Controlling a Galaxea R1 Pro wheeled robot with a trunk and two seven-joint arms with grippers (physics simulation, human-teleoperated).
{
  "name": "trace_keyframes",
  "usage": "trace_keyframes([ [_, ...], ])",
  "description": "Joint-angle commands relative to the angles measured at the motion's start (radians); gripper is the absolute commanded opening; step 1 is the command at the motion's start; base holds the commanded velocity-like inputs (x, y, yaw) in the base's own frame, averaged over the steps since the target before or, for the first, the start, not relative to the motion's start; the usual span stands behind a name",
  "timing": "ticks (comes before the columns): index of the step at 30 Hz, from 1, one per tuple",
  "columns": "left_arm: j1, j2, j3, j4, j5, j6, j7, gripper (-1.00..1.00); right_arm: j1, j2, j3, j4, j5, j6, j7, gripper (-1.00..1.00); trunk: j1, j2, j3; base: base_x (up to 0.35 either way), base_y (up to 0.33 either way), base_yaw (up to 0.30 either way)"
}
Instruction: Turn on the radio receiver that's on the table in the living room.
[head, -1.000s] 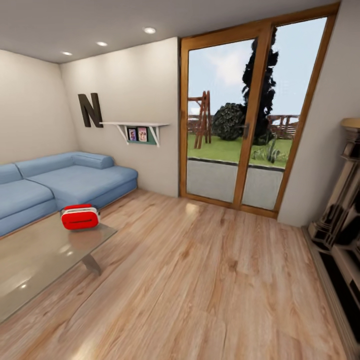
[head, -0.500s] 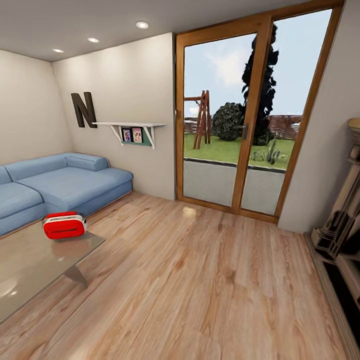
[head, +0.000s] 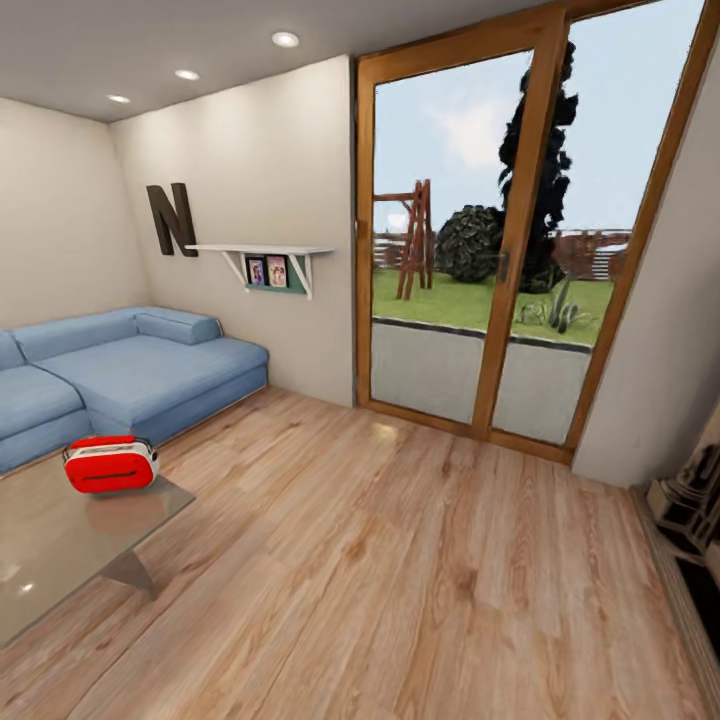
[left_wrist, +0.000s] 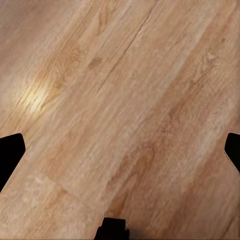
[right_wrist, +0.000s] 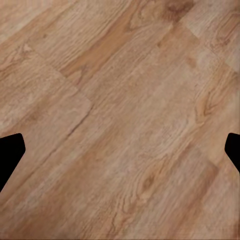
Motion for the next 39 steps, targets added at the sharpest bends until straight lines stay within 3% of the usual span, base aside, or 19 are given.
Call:
trace_keyframes([
  [1,0.0,0.0,0.0,0.0,0.0,0.0,0.0,1.0,0.0,0.0,0.0,0.0,0.0,0.0,0.0,1.0,0.0,0.0,0.0,0.325,-0.167,0.244],
  [39,0.0,0.0,0.0,0.0,-0.001,0.0,0.0,1.0,0.0,0.001,0.0,0.0,0.0,0.0,0.0,1.0,0.0,0.0,0.0,0.323,-0.173,0.249],
])
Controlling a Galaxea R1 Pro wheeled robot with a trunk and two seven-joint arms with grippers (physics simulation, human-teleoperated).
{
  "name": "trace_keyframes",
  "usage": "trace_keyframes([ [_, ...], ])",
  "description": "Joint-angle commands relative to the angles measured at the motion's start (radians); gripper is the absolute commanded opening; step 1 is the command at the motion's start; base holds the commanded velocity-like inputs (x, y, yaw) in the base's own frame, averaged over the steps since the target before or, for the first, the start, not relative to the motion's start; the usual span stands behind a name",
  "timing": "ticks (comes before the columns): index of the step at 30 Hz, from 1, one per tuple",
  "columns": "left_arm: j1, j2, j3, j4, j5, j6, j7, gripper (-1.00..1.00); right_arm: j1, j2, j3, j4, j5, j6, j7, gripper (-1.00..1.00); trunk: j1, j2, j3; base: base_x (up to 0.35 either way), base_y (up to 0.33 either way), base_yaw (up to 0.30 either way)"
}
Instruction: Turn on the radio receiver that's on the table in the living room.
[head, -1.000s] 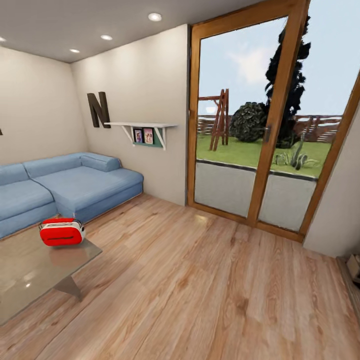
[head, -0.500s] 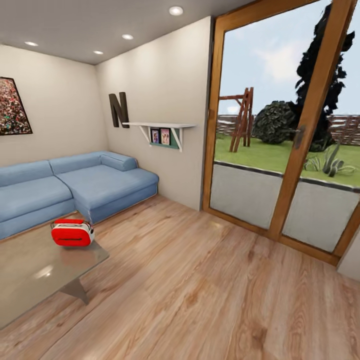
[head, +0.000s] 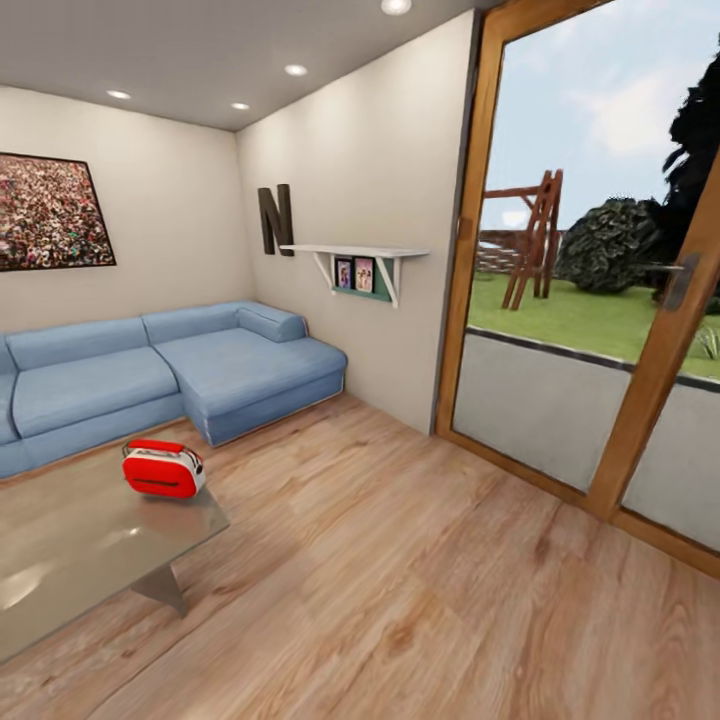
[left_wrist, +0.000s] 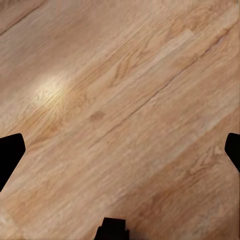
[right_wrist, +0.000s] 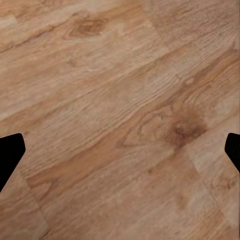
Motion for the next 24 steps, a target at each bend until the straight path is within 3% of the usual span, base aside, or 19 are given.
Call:
trace_keyframes([
  [1,0.0,0.0,0.0,0.0,0.0,0.0,0.0,1.0,0.0,0.0,0.0,0.0,0.0,0.0,0.0,1.0,0.0,0.0,0.0,0.32,-0.183,0.249],
  [24,0.0,-0.001,0.0,0.0,-0.001,0.0,0.0,1.0,0.0,0.001,0.0,0.0,0.0,0.0,0.0,1.0,0.0,0.0,0.0,0.319,-0.183,0.249],
])
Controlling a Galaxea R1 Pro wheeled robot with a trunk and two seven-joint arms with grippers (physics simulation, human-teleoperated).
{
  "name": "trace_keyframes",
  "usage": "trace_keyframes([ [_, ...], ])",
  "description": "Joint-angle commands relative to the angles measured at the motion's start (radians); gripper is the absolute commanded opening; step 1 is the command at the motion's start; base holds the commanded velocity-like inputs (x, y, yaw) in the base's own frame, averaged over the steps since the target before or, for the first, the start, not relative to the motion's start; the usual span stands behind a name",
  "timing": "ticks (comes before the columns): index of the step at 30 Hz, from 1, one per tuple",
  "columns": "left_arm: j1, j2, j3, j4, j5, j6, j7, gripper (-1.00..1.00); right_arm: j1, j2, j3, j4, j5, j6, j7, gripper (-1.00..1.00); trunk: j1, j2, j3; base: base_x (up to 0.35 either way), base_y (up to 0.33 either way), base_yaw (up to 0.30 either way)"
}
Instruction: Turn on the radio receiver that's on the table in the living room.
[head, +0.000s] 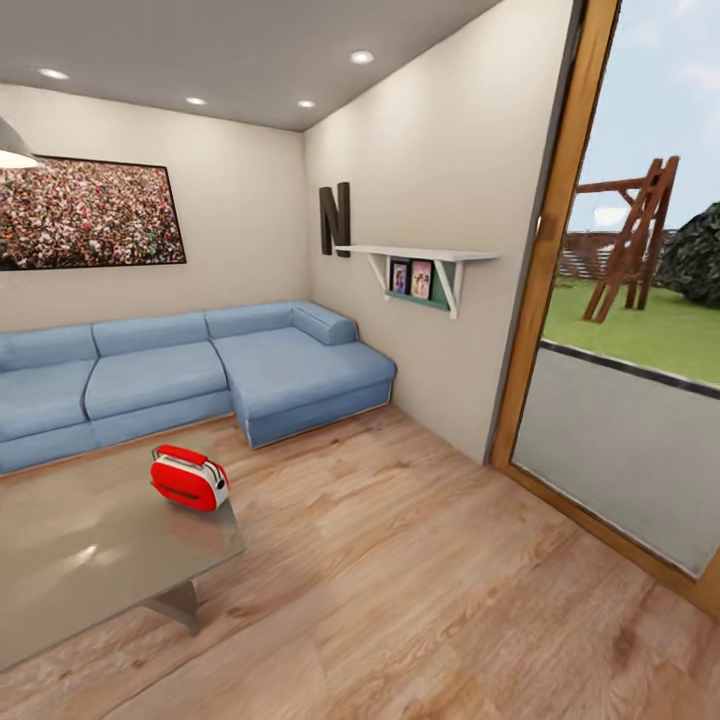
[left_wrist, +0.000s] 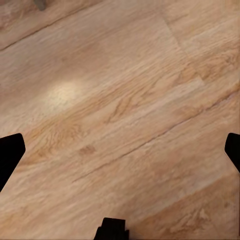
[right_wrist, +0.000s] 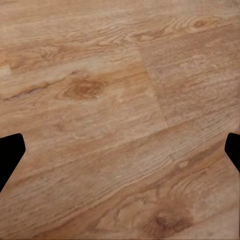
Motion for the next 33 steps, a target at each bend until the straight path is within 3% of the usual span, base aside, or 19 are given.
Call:
trace_keyframes([
  [1,0.0,0.0,0.0,0.0,0.0,0.0,0.0,1.0,0.0,0.0,0.0,0.0,0.0,0.0,0.0,1.0,0.0,0.0,0.0,0.319,-0.183,0.249],
  [33,0.0,0.0,0.0,0.0,0.0,0.0,0.0,1.0,0.0,0.0,0.0,0.0,0.0,0.0,0.0,1.0,0.0,0.0,0.0,0.302,-0.202,0.249],
])
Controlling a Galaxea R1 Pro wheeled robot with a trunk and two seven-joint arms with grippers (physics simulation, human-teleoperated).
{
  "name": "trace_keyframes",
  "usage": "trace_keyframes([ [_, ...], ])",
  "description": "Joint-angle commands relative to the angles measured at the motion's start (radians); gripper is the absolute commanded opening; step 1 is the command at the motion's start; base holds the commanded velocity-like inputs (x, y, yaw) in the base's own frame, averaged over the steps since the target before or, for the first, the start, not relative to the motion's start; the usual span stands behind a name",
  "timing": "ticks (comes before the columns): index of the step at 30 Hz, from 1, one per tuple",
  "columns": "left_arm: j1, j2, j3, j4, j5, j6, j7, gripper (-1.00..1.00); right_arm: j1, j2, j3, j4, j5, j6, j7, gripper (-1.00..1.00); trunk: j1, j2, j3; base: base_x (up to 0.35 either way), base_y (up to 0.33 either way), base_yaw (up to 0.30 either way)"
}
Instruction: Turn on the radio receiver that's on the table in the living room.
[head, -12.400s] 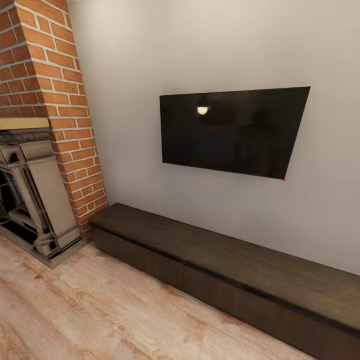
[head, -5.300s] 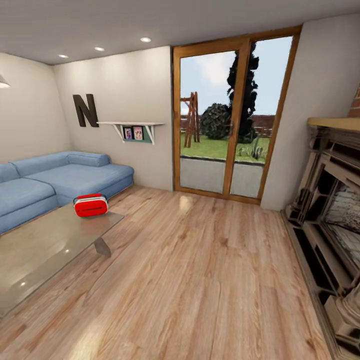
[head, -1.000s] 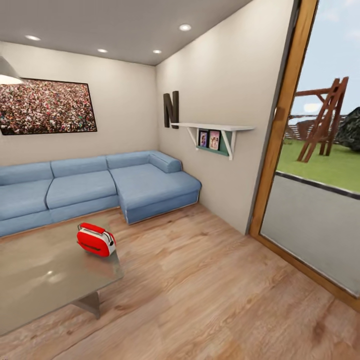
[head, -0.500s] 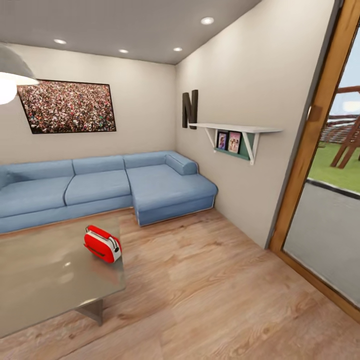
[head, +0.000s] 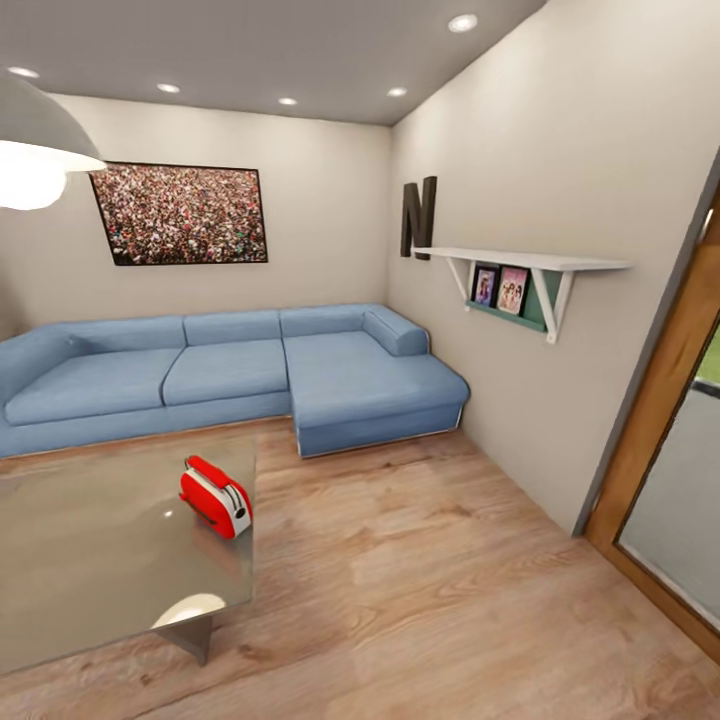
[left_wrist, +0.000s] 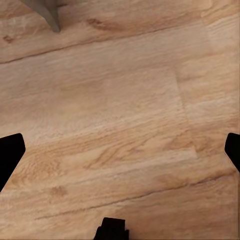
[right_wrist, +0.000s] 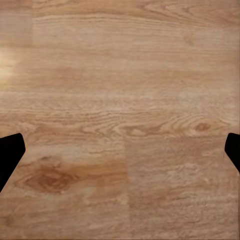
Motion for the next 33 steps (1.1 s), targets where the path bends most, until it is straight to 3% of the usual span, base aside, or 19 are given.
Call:
trace_keyframes([
  [1,0.0,0.0,0.0,0.0,0.0,0.0,0.0,1.0,0.0,0.0,0.0,0.0,0.0,0.0,0.0,1.0,0.0,0.0,0.0,0.272,-0.231,0.25],
  [12,0.0,0.004,0.013,0.0,0.003,0.0,0.029,1.0,0.0,0.0,0.0,0.0,0.0,0.0,0.0,1.0,0.0,0.0,0.0,0.272,-0.213,0.25],
  [16,0.0,0.006,0.076,-0.001,0.006,-0.001,0.047,1.0,0.0,0.0,0.0,0.0,0.0,0.0,0.0,1.0,0.0,0.0,0.0,0.29,-0.138,0.25],
  [20,0.0,0.045,0.12,-0.001,0.023,0.001,0.035,1.0,0.0,0.0,0.0,0.0,0.0,0.0,0.0,1.0,0.0,0.0,0.0,0.311,-0.102,0.25],
  [23,0.0,0.083,0.128,-0.002,0.094,0.001,0.009,1.0,0.0,0.0,0.0,0.0,0.0,0.0,0.0,1.0,0.0,0.0,0.0,0.29,-0.091,0.25],
  [25,0.0,0.111,0.129,-0.001,0.159,0.001,-0.009,1.0,0.0,0.0,0.0,0.0,0.0,0.0,0.0,1.0,0.0,0.0,0.0,0.137,-0.047,0.25],
  [26,0.0,0.134,0.13,-0.001,0.207,0.001,-0.02,1.0,0.0,0.0,0.0,0.0,0.0,0.0,0.0,1.0,0.0,0.0,0.0,0.055,-0.019,0.25],
  [29,0.0,0.165,0.13,0.0,0.275,0.001,-0.027,1.0,0.0,0.0,0.0,0.0,0.0,0.0,0.0,1.0,0.0,0.0,0.0,0.032,-0.011,0.25],
  [30,0.0,0.184,0.13,0.0,0.326,0.001,-0.03,1.0,0.0,0.0,0.0,0.0,0.0,0.0,0.0,1.0,0.0,0.0,0.0,0.012,-0.004,0.25],
  [33,0.0,0.205,0.134,0.0,0.402,0.0,-0.03,1.0,0.0,0.0,0.0,0.0,0.0,0.0,0.0,1.0,0.0,0.0,0.0,0.005,-0.002,0.25],
])
